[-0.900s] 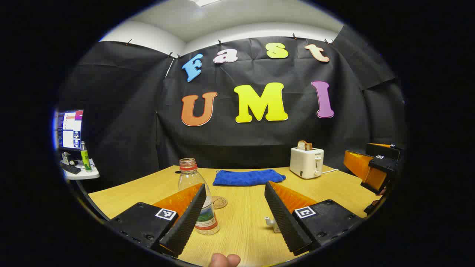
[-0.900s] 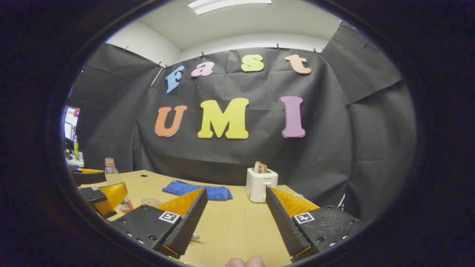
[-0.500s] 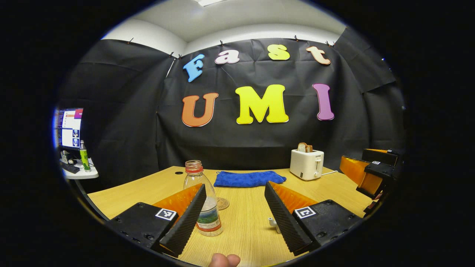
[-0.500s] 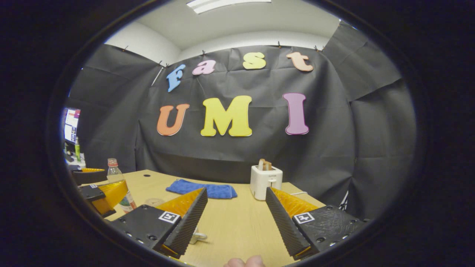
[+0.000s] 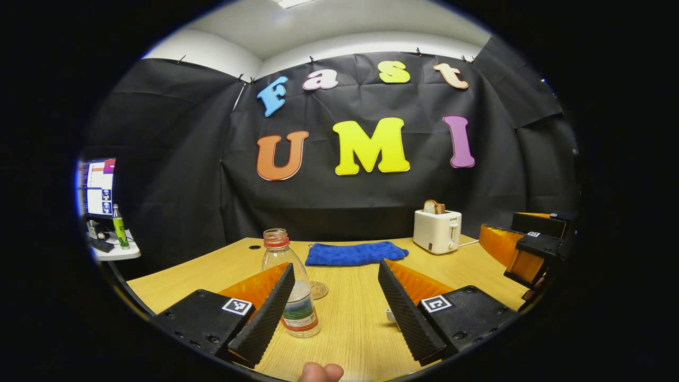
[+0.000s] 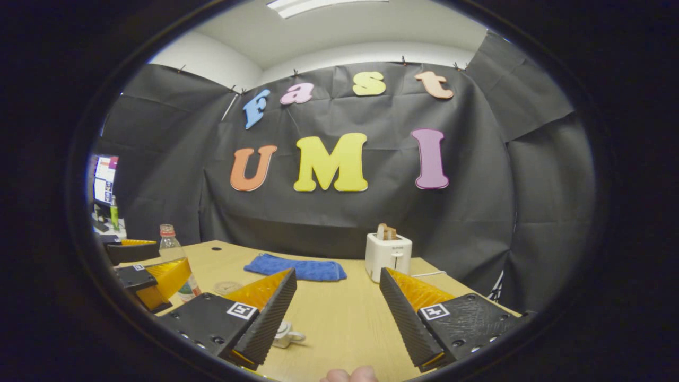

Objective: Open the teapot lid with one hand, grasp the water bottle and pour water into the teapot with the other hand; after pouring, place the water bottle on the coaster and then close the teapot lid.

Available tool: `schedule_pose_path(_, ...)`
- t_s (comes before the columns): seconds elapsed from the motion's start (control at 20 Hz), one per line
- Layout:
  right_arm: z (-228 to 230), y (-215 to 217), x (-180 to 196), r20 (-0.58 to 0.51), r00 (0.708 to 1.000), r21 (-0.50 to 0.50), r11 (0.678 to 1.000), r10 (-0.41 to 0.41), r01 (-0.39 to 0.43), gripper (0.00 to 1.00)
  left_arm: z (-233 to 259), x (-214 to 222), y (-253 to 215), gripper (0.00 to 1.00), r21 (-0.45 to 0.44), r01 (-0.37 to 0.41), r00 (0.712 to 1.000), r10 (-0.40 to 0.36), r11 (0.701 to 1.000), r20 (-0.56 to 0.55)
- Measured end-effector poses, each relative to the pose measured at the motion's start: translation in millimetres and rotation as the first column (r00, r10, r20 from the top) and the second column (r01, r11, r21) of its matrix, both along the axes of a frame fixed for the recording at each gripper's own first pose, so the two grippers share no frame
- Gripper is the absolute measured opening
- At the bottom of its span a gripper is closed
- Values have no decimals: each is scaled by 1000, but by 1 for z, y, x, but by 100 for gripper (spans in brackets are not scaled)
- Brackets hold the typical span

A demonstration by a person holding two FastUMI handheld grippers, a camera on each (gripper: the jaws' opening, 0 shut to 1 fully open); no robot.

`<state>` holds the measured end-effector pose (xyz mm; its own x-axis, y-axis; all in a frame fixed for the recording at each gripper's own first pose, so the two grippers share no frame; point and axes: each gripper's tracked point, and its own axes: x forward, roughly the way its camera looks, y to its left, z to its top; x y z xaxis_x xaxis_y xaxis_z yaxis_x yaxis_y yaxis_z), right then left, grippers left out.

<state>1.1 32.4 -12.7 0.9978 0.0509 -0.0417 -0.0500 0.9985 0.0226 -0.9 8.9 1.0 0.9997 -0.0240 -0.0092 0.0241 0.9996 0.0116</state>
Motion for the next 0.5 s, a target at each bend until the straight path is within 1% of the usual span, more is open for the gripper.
schedule_pose_path(0.05, -2, 1, 0, -7, 1000, 5, 1000, 3, -3, 97, 0, -1, 1, 99, 1, -1, 1000, 1, 1000, -2)
schedule_pose_path(0.1, -5, 3, 0, -16, 1000, 11, 1000, 9, -9, 95, -1, -2, 1, 99, 2, 0, 1000, 0, 1000, -3)
schedule_pose_path(0.15, -8, 6, -1, -24, 1000, 17, 1000, 18, -18, 95, -2, -3, 3, 99, 2, 0, 1000, 0, 1000, -6)
schedule_pose_path(0.2, -12, 9, -1, -31, 999, 21, 999, 26, -25, 97, -2, -3, 4, 99, 3, -2, 1000, 2, 1000, -7)
schedule_pose_path(0.3, -21, 16, -1, -48, 998, 15, 999, 41, -40, 97, -3, -4, 6, 99, 3, -3, 1000, 3, 1000, -7)
schedule_pose_path(0.35, -25, 20, -1, -57, 997, 10, 999, 51, -51, 95, -3, -6, 6, 99, 0, -3, 1000, 3, 1000, -8)
schedule_pose_path(0.4, -31, 25, -2, -68, 996, 7, 998, 64, -63, 97, -6, -7, 6, 99, -4, 1, 1000, -1, 1000, -15)
schedule_pose_path(0.45, -36, 31, -1, -77, 994, 6, 997, 77, -77, 97, -9, -7, 7, 99, -10, 1, 1000, -1, 1000, -20)
schedule_pose_path(0.5, -41, 36, -1, -84, 992, 7, 996, 89, -89, 95, -11, -8, 9, 99, -16, -1, 1000, 1, 1000, -26)
